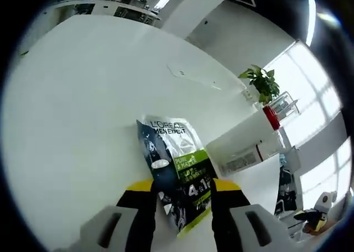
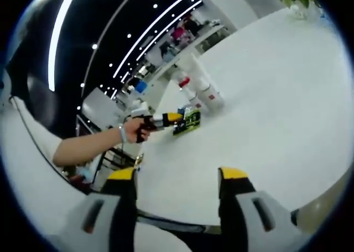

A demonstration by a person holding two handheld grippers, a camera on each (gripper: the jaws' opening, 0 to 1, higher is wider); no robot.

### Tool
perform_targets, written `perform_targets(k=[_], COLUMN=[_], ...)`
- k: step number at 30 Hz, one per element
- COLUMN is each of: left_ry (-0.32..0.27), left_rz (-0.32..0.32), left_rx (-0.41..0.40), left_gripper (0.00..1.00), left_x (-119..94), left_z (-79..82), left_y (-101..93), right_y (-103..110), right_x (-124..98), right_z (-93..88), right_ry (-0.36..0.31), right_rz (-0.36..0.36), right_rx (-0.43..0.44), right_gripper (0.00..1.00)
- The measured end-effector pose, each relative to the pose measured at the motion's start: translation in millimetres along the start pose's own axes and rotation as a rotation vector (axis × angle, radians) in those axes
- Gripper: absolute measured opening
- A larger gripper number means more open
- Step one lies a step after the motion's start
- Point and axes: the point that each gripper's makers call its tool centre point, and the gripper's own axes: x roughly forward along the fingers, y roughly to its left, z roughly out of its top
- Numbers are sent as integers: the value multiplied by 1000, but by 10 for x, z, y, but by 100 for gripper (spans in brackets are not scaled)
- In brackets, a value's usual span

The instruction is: Arrange the skincare products in the storage area until every visible bottle or jar stands upright without overlapping.

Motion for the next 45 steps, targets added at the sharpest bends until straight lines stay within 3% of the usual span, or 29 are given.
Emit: perform_targets(k=[9, 16, 27, 33, 40, 43, 45], left_ry=[-41, -24, -66, -93, -130, -129, -111], left_rz=[71, 59, 90, 91, 133, 133, 172], left_rx=[11, 16, 64, 102, 193, 206, 240], left_gripper=[40, 42, 42, 44, 56, 48, 50], left_x=[-59, -9, -131, -434, -939, -1149, -1257], left_z=[28, -30, 3, -28, -55, -105, -148], left_y=[81, 23, 26, 19, 179, 223, 329], right_y=[23, 22, 59, 90, 141, 134, 141], right_x=[-12, -61, -109, 28, 197, 281, 327], right_z=[29, 43, -67, -133, 8, 40, 45], right_ry=[-14, -36, -40, -28, -35, -36, -40], right_rz=[8, 4, 13, 53, 61, 56, 56], right_rx=[-5, -1, 2, 17, -25, -17, -11], right_gripper=[58, 58, 58, 58, 67, 74, 77])
